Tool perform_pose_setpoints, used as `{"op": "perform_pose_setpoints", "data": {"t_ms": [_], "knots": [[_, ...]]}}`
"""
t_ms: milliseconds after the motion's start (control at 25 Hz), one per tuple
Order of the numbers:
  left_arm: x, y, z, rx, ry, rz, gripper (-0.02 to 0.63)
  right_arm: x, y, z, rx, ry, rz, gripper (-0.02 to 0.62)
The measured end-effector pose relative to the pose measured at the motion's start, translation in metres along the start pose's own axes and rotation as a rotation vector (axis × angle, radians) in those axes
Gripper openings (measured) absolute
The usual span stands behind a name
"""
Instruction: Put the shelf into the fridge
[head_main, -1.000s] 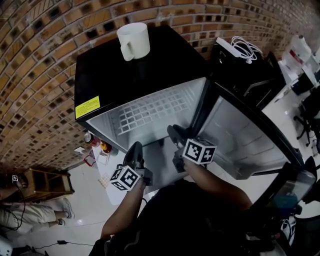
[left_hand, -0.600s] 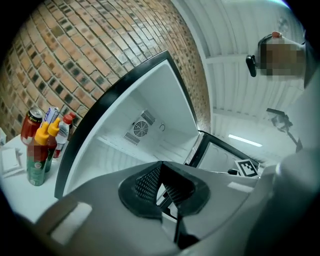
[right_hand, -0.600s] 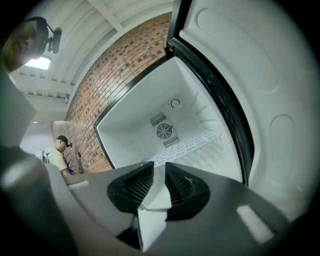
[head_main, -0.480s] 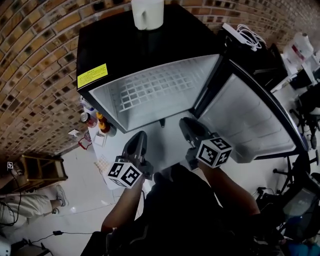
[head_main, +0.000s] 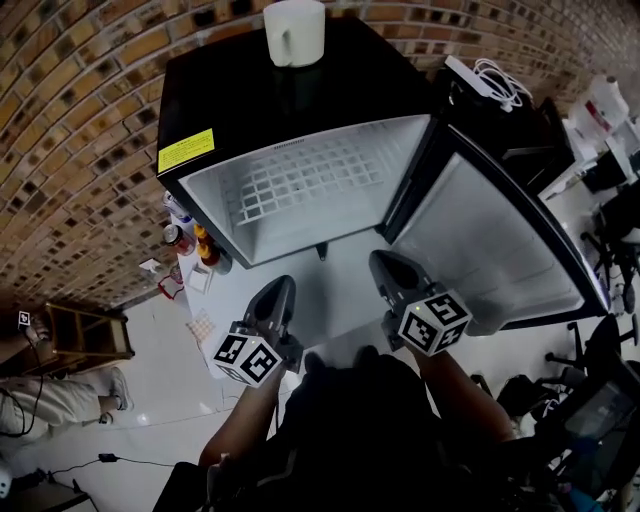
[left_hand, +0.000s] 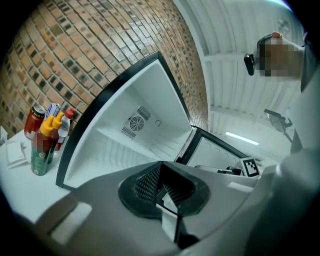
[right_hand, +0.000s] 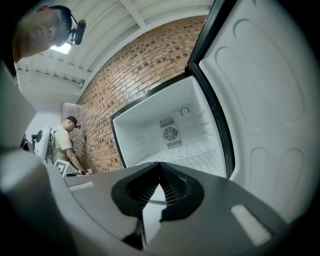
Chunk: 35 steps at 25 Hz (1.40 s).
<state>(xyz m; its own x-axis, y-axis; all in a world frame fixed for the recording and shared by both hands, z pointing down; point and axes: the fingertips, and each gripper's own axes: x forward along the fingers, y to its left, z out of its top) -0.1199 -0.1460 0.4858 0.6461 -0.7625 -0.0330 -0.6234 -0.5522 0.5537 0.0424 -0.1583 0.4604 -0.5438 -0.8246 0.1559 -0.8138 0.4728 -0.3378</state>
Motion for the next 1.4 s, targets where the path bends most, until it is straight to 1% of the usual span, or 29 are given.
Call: {"op": "perform_pose_setpoints", "data": {"t_ms": [120,240,360,400,520,560,680,800,880,960,1040,1120,1200,1240,1320,1400], "knots": [[0.002,-0.014,0.007,0.017,-0.020,0.019,-0.011,-0.010,-0.009,0.008,-0.054,0.019,0.003,0.006],[0.001,-0.029,0.012,0.036,-0.046,0.047,-0.011,-0.016,-0.014,0.018,-0.082,0.019,0.042,0.006],[0.002,-0.040,0.008,0.062,-0.034,0.084,-0.011,-0.021,-0.023,0.018,-0.127,0.060,0.049,0.008],[0.000,-0.043,0.008,0.077,-0.034,0.103,-0.011,-0.022,-0.024,0.018,-0.126,0.068,0.062,0.008],[-0.007,-0.051,0.011,0.150,-0.042,0.173,-0.011,-0.031,-0.019,0.027,-0.067,0.048,0.152,0.006],[-0.009,-0.053,0.012,0.171,-0.041,0.193,-0.011,-0.035,-0.019,0.032,-0.056,0.045,0.167,0.006],[-0.012,-0.059,0.016,0.197,-0.045,0.237,-0.011,-0.045,-0.021,0.044,-0.060,0.048,0.184,0.006],[-0.016,-0.070,0.023,0.228,-0.040,0.291,-0.011,-0.049,-0.023,0.051,-0.058,0.035,0.219,0.006],[-0.019,-0.078,0.028,0.255,-0.046,0.332,-0.011,-0.046,-0.029,0.049,-0.047,0.035,0.227,0.006],[-0.023,-0.082,0.028,0.294,-0.039,0.351,-0.011,-0.041,-0.036,0.041,-0.039,0.046,0.211,0.006],[-0.029,-0.083,0.024,0.291,-0.025,0.357,-0.011,-0.038,-0.036,0.030,-0.026,0.062,0.195,0.006],[-0.037,-0.082,0.024,0.258,-0.031,0.345,-0.010,-0.038,-0.026,0.025,-0.022,0.063,0.209,0.006],[-0.041,-0.082,0.022,0.236,-0.040,0.301,-0.010,-0.035,-0.015,0.023,-0.038,0.061,0.227,0.006],[-0.044,-0.083,0.020,0.231,-0.035,0.270,-0.011,-0.032,-0.012,0.022,-0.044,0.063,0.221,0.006],[-0.053,-0.083,0.021,0.249,-0.006,0.215,-0.010,-0.027,-0.003,0.022,-0.036,0.049,0.193,0.006],[-0.064,-0.080,0.033,0.311,0.015,0.204,-0.011,-0.021,0.012,0.028,-0.042,0.019,0.189,0.006]]}}
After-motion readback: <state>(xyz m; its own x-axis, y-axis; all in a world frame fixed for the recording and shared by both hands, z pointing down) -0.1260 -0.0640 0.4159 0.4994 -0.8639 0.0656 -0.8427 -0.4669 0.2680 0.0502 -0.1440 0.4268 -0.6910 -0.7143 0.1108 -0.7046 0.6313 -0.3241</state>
